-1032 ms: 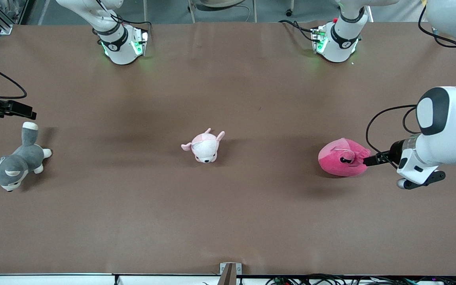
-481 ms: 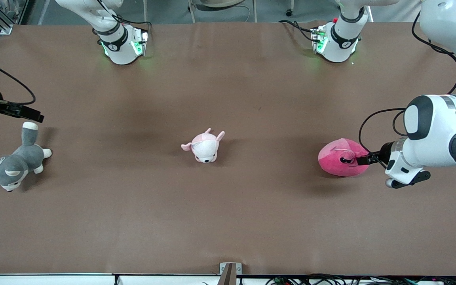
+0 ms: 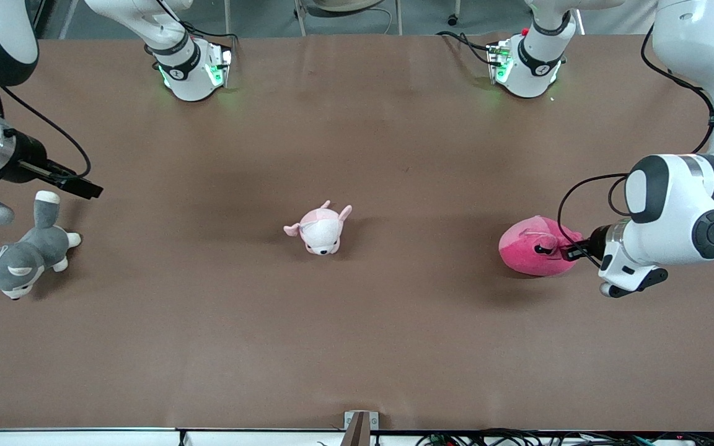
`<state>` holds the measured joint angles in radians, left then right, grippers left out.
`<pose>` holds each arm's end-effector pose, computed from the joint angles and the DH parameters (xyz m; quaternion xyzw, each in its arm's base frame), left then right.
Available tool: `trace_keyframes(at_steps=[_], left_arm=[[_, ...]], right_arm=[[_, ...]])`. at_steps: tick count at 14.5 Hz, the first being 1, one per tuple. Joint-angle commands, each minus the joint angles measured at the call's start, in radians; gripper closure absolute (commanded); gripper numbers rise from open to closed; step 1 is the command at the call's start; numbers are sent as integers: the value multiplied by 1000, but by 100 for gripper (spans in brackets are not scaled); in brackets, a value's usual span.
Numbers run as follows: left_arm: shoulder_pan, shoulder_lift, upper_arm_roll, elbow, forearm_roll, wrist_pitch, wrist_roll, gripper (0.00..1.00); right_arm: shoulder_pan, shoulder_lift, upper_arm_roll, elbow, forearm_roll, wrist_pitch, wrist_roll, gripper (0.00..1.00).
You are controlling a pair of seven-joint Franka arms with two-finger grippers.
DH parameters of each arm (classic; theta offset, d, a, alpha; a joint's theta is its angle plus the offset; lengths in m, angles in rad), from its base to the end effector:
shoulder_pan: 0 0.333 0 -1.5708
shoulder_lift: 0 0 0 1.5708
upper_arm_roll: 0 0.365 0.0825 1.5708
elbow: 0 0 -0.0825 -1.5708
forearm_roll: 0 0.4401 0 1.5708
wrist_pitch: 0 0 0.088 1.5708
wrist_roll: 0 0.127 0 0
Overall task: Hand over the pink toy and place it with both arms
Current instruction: 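Grasp the pink plush with the left gripper while the right gripper approaches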
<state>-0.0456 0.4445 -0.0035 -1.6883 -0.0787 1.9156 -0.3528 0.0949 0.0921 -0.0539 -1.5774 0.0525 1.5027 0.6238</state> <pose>0.7053 -0.0415 0.3196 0.9793 0.1674 -0.1133 0.0138 0.6266 0.0341 0.5880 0.9541 -0.2867 -0.0864 0.0047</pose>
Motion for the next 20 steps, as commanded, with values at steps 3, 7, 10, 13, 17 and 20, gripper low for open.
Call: trace_keyframes(at_steps=[3, 7, 10, 13, 17, 20], left_arm=[[-2, -19, -16, -5, -12, -1, -90, 99], [0, -78, -45, 54, -10, -125, -104, 99], [4, -105, -102, 145, -13, -245, -129, 99], [4, -135, -219, 243, -44, -322, -233, 99], [3, -153, -404, 314, -55, -376, -440, 99], [-13, -150, -551, 347, -52, -372, -556, 99]], right_arm=[[100, -5, -4, 0, 21, 27, 233, 0], [207, 24, -4, 0, 44, 111, 465, 0], [304, 52, -4, 0, 82, 184, 650, 0], [370, 73, -4, 8, 128, 257, 798, 0], [452, 116, -4, 63, 148, 298, 1037, 0], [511, 150, -4, 123, 176, 297, 1180, 0]])
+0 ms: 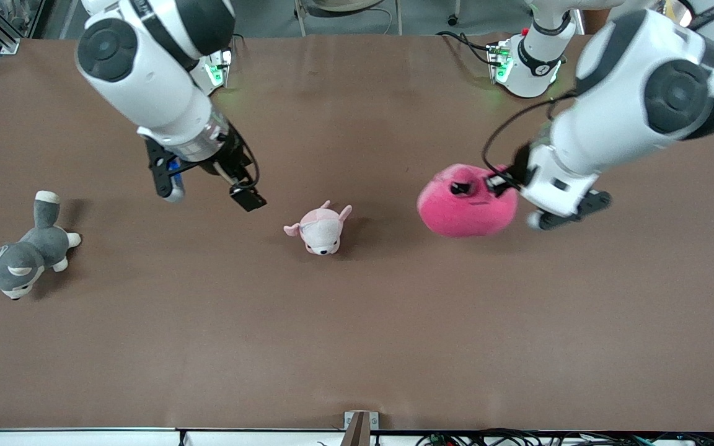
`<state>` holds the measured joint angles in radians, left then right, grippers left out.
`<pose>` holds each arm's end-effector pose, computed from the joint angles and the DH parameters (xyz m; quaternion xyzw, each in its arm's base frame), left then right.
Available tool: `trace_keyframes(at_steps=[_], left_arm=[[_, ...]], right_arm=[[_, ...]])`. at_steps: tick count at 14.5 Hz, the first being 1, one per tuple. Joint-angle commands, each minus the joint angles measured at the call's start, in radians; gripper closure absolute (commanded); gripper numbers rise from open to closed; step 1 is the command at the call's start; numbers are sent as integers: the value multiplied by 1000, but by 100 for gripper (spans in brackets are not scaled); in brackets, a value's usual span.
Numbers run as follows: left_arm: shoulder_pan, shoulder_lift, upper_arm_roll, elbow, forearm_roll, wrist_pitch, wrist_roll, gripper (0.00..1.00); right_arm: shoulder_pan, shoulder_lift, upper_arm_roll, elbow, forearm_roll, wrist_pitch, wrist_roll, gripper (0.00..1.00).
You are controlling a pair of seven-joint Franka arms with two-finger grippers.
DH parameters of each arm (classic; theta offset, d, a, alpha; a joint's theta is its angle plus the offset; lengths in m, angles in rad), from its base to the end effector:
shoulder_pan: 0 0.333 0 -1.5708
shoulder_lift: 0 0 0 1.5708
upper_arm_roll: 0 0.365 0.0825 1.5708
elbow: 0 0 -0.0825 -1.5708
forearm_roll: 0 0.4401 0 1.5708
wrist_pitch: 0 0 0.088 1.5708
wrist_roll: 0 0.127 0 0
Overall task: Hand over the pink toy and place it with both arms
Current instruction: 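Carry the pink plush toward the right gripper with the left gripper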
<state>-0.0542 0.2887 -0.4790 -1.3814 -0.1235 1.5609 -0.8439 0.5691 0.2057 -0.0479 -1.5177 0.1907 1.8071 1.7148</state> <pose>0.6134 -0.3280 0.5846 0.9780 0.1609 -0.1103 0.0743 0.5970 0.3688 0.5707 -0.8131 0.5738 0.0614 0.0763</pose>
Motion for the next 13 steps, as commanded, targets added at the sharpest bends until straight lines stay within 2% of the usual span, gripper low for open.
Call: trace_keyframes(at_steps=[1, 4, 7, 13], left_arm=[[-24, 12, -113, 45, -5, -12, -107, 99], [-139, 20, -119, 53, -4, 37, -184, 99], [-231, 79, -112, 55, 2, 144, -265, 99], [-285, 153, -112, 55, 34, 240, -293, 99]], right_arm=[[55, 38, -10, 68, 67, -6, 121, 0], [109, 38, -10, 68, 98, 15, 186, 0], [144, 34, -10, 54, 102, 40, 244, 0], [160, 27, -12, 47, 102, -52, 240, 0]])
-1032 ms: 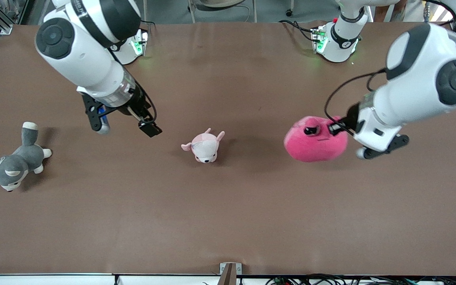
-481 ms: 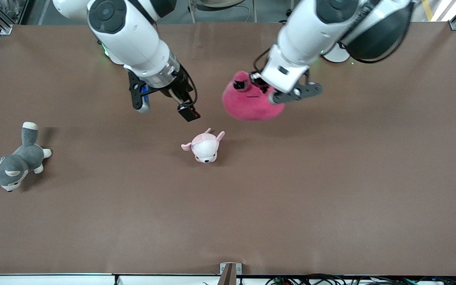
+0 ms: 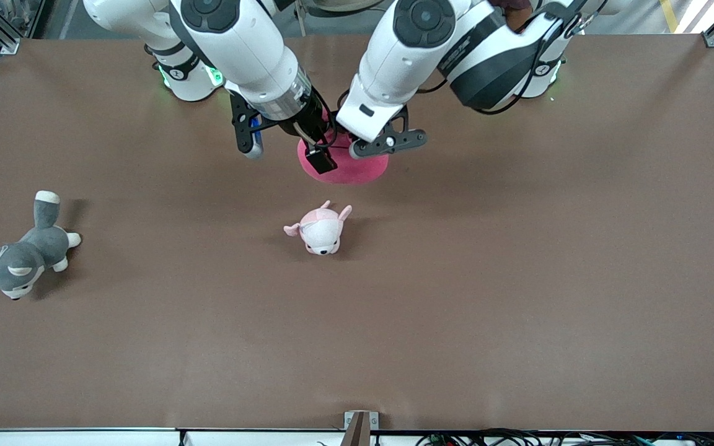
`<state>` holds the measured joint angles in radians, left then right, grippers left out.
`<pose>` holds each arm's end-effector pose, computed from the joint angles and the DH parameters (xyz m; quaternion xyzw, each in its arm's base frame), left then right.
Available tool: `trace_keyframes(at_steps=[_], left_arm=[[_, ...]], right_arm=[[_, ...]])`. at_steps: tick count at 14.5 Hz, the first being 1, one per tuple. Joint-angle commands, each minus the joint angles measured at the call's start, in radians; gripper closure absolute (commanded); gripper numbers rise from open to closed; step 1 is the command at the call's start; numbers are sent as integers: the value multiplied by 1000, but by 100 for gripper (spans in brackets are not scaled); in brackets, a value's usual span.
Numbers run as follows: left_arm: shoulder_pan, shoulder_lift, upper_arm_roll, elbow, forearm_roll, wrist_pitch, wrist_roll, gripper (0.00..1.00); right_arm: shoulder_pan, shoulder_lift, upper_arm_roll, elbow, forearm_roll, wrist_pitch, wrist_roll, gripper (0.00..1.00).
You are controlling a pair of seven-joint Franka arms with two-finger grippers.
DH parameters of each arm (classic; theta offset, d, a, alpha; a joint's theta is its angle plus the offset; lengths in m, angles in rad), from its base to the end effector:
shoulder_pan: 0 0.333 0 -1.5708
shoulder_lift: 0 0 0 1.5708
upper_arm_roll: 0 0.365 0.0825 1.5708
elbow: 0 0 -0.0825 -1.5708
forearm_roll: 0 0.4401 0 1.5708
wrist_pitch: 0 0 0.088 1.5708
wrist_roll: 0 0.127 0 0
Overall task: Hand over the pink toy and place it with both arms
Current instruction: 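Carry the pink plush toward the right gripper with the left gripper, then grasp the pink plush with the right gripper beside the left gripper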
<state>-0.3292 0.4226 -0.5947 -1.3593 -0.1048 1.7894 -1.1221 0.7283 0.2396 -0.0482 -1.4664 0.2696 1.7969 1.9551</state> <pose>0.5056 -0.5543 0.5415 0.9766 0.1316 -0.1213 0.1195 0.5350 0.4732 0.5755 -0.7823 0.6083 0.1112 0.0755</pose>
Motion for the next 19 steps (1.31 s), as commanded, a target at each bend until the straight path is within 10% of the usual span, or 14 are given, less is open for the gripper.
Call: trace_keyframes(at_steps=[1, 11, 14, 17, 19], left_arm=[[-10, 22, 4, 31, 19, 25, -15, 99], [-8, 24, 6, 34, 30, 31, -22, 99], [-8, 24, 4, 32, 30, 31, -21, 99], [-8, 24, 4, 34, 28, 33, -21, 99], [-8, 25, 4, 32, 30, 33, -21, 99]], right_arm=[[-3, -8, -12, -5, 23, -65, -16, 0], [-1, -10, -13, -58, 23, -91, -50, 3], [-1, -10, -10, -58, 23, -90, -65, 36], [0, -11, -10, -57, 26, -91, -96, 94], [-1, -14, -10, -55, 26, -91, -96, 100]])
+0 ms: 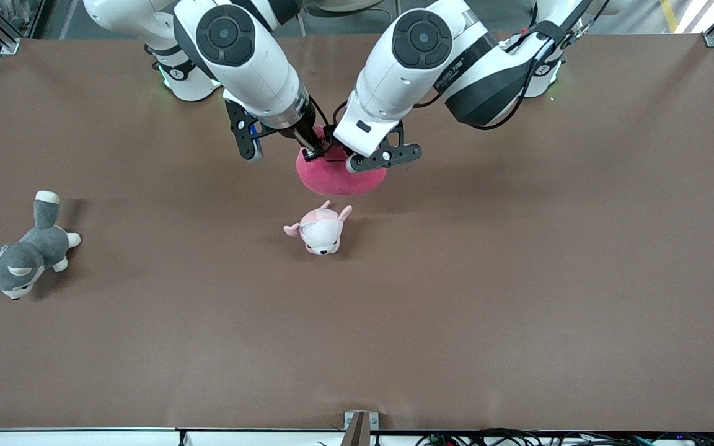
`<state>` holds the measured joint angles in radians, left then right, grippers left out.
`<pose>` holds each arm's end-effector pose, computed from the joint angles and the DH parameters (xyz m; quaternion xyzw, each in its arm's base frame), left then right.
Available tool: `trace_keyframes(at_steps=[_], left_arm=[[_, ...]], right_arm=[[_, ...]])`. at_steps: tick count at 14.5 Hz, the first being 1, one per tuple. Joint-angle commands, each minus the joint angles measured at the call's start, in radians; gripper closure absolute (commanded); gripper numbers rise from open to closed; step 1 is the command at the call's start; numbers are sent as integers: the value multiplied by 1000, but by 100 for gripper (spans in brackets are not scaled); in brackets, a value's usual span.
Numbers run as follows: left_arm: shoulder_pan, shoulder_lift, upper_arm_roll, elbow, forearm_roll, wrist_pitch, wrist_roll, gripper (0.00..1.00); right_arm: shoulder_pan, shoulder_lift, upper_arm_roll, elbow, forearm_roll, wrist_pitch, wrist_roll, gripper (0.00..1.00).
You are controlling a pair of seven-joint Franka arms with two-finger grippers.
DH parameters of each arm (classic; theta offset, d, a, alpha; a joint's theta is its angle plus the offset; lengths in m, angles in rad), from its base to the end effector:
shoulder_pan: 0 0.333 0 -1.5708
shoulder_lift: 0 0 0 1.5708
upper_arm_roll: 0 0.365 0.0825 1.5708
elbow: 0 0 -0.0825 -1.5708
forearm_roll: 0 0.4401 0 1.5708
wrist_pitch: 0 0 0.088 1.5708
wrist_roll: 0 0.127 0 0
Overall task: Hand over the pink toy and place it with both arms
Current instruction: 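Grasp the pink plush with the right gripper beside the left gripper, then carry the pink plush toward the grey cat while the left gripper withdraws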
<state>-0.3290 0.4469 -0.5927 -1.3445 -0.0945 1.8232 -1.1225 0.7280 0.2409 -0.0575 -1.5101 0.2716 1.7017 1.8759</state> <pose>0.5180 -0.5567 0.5357 0.9751 0.1370 -0.1143 0.1314 0.5247 0.4604 0.5428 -0.8052 0.5787 0.1285 0.0141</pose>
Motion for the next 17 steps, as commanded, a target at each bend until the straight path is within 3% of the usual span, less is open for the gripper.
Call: trace_keyframes(at_steps=[1, 5, 6, 7, 8, 9, 14, 17], left_arm=[[-8, 1, 2, 19, 19, -1, -20, 99], [-7, -4, 4, 21, 18, -1, -20, 98], [-5, -5, 4, 21, 18, -1, -19, 90], [-1, -8, 2, 21, 18, -1, -19, 62], [2, -14, 2, 21, 18, -1, -14, 25], [4, -19, 4, 21, 18, -1, -14, 2], [83, -98, 2, 21, 19, -15, 6, 0], [194, -210, 1, 15, 22, -111, 149, 0]], right_arm=[[-7, -18, -1, -12, 24, 4, -17, 100], [-19, -44, -4, -10, 24, 1, -21, 100], [-25, -52, -5, -12, 24, -4, -24, 100], [-36, -66, -8, -12, 24, -8, -43, 100], [-57, -80, -10, -12, 24, -25, -84, 100], [-85, -89, -10, -12, 24, -49, -125, 100], [-284, -123, -11, -21, 21, -180, -410, 100], [-434, -147, -13, -128, 18, -177, -642, 100]])
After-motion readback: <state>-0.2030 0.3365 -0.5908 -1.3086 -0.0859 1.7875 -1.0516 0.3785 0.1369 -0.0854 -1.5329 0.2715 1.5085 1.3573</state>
